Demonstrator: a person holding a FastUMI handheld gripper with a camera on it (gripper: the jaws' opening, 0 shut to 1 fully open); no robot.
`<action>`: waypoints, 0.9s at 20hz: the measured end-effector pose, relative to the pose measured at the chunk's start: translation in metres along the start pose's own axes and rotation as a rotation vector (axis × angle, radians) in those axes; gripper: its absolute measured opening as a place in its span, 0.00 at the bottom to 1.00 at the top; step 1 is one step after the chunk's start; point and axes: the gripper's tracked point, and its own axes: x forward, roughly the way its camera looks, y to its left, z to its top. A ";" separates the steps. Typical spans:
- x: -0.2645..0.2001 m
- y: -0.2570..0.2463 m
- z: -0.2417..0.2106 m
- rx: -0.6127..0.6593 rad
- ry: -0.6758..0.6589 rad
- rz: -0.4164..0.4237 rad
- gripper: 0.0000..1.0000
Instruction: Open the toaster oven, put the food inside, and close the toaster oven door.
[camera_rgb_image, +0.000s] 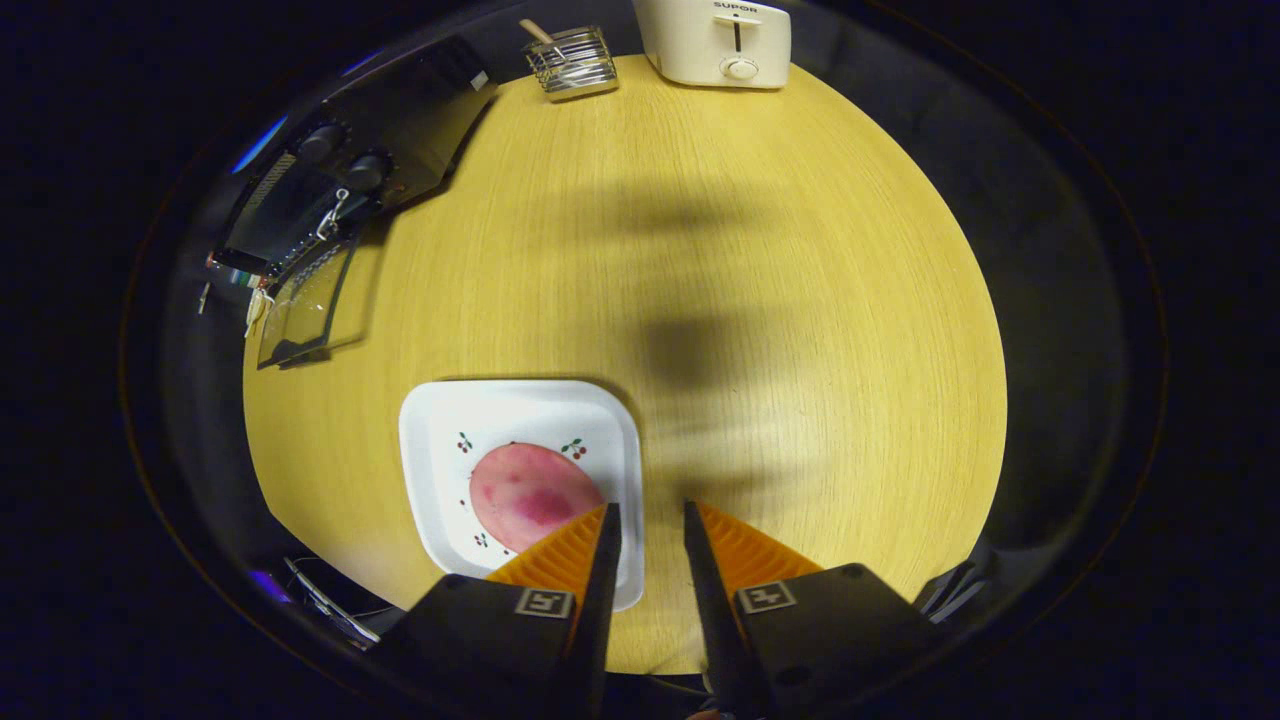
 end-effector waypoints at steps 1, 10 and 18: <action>0.002 0.004 0.000 0.010 0.009 0.017 0.34; -0.002 0.008 -0.005 0.035 0.039 0.207 0.05; -0.037 0.023 -0.026 0.346 0.000 0.490 0.05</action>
